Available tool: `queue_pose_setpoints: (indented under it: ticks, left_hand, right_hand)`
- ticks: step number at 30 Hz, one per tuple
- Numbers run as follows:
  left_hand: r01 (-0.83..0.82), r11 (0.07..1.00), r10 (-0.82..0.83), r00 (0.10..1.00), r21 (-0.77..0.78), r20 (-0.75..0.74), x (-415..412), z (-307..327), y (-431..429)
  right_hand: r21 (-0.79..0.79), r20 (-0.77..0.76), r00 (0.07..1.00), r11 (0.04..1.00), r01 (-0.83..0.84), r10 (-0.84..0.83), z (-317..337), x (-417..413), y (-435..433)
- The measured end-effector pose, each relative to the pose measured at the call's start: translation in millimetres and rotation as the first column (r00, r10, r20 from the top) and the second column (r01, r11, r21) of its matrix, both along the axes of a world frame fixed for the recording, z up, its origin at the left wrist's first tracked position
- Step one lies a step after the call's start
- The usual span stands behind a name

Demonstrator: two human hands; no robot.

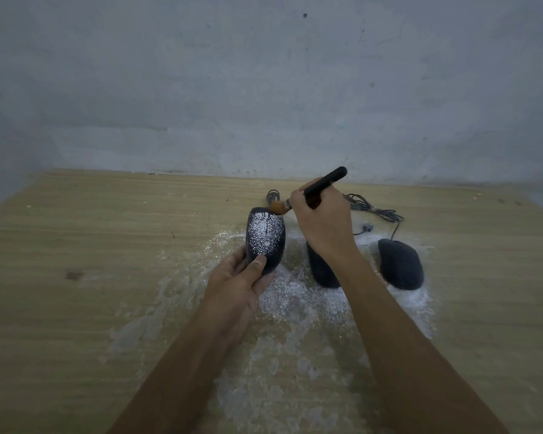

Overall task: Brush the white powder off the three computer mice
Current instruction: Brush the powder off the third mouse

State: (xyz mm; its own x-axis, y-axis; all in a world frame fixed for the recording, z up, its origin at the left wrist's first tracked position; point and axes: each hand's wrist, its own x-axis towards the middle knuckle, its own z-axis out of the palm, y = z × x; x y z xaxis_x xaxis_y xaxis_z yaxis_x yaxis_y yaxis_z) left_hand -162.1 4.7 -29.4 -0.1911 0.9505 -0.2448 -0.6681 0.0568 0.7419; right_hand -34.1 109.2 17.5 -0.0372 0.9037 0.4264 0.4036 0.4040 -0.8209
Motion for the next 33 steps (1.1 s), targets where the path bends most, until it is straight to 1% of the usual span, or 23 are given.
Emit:
queue_pose_setpoints:
  ticks: [2, 4, 5, 8, 11, 12, 15, 18, 21, 24, 27, 28, 30, 31, 33]
  left_hand:
    - [0.0, 1.0, 0.0, 1.0, 0.003, 0.002, -0.2, -0.3, 0.1]
    - [-0.001, 1.0, 0.001, 1.0, 0.005, 0.009, -0.6, -0.7, 0.2]
    - [-0.002, 1.0, 0.002, 1.0, 0.006, 0.01, -0.5, -1.1, 0.1]
    - [0.0, 1.0, 0.0, 1.0, 0.005, 0.006, -1.3, -2.0, 0.4]
    - [0.002, 1.0, -0.002, 1.0, 0.015, 0.001, -1.9, -2.4, 0.2]
    - [-0.003, 1.0, 0.003, 1.0, 0.018, -0.001, -1.9, -2.5, 0.3]
    - [-0.029, 0.999, 0.029, 1.0, 0.021, 0.004, -2.4, -2.7, 1.4]
    - [-0.05, 0.998, 0.05, 0.999, 0.042, 0.007, -5.0, -2.6, 1.6]
    - [-0.04, 0.997, 0.041, 0.999, 0.066, -0.007, -5.7, -2.4, 0.6]
    - [-0.032, 0.997, 0.033, 0.999, 0.067, -0.011, -5.6, -3.1, 1.0]
    - [-0.028, 0.998, 0.028, 1.0, 0.065, -0.002, -5.9, -3.6, 2.1]
    - [-0.027, 0.997, 0.026, 1.0, 0.068, 0.004, -6.3, -4.1, 2.1]
    - [-0.021, 0.997, 0.02, 1.0, 0.075, 0.011, -7.2, -5.3, 2.2]
    - [-0.017, 0.997, 0.016, 1.0, 0.076, 0.012, -7.5, -5.9, 2.1]
    - [-0.011, 0.997, 0.01, 1.0, 0.08, 0.015, -8.0, -6.8, 2.4]
  right_hand:
    - [0.01, -0.013, 1.0, 1.0, -0.005, 0.005, 1.0, 1.6, 0.6]
    - [0.001, 0.049, 0.998, 0.999, -0.045, 0.044, 2.3, 2.9, 0.5]
    - [-0.007, 0.057, 0.997, 0.999, -0.046, 0.047, 2.4, 4.0, 0.6]
    - [0.002, -0.013, 1.0, 1.0, -0.024, 0.024, 5.9, 9.5, 0.5]
    - [-0.021, 0.074, 0.99, 0.992, -0.121, 0.122, 8.1, 14.4, -0.1]
    - [-0.026, 0.069, 0.989, 0.992, -0.126, 0.128, 8.0, 15.0, -0.2]
    - [-0.004, 0.024, 0.995, 0.995, -0.096, 0.096, 8.5, 15.0, 0.3]
    - [-0.029, 0.075, 0.989, 0.992, -0.123, 0.125, 6.8, 12.4, -0.2]
    - [-0.029, 0.017, 0.994, 0.994, -0.103, 0.104, 8.2, 10.5, -2.7]
    - [-0.049, 0.085, 0.988, 0.991, -0.125, 0.129, 8.9, 10.4, -3.4]
    - [-0.04, 0.017, 0.995, 0.994, -0.1, 0.101, 11.6, 12.1, -2.0]
    - [-0.043, 0.024, 0.993, 0.992, -0.115, 0.116, 11.9, 12.3, -2.0]
    - [-0.072, 0.086, 0.982, 0.984, -0.163, 0.169, 10.6, 13.6, -1.9]
    - [-0.088, 0.088, 0.98, 0.981, -0.171, 0.178, 10.2, 14.8, -1.4]
    - [-0.073, 0.036, 0.987, 0.986, -0.151, 0.154, 11.7, 17.1, 0.0]
